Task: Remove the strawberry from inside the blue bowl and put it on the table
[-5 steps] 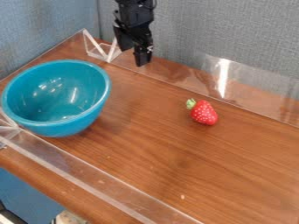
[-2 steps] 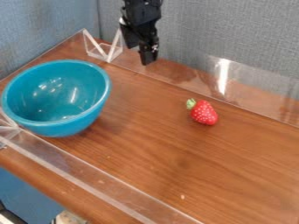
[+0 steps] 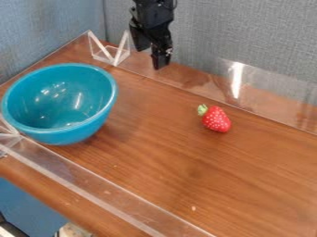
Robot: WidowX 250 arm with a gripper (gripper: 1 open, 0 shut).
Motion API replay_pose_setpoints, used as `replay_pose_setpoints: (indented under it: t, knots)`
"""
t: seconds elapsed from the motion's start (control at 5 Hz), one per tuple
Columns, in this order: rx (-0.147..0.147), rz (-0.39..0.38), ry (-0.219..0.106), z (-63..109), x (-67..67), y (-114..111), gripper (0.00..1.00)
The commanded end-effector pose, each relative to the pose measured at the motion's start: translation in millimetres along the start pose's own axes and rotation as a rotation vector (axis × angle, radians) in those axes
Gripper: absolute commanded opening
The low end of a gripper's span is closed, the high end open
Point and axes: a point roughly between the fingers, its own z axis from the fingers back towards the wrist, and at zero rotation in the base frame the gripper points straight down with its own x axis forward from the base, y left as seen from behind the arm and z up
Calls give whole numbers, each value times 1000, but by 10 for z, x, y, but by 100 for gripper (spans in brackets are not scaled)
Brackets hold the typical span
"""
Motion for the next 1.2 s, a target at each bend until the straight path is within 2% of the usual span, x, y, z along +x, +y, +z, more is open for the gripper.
replay_pose_setpoints:
  t: [0.0, 0.2, 0.4, 0.6, 1.0]
  knots:
    - [74, 28, -66, 284, 91, 141, 100]
    - [85, 48, -67, 267, 58, 200, 100]
    - [92, 52, -67, 259, 125, 249, 100]
    - [70, 20, -76, 243, 243, 43, 100]
    - [-4, -58, -86, 86, 496, -539, 100]
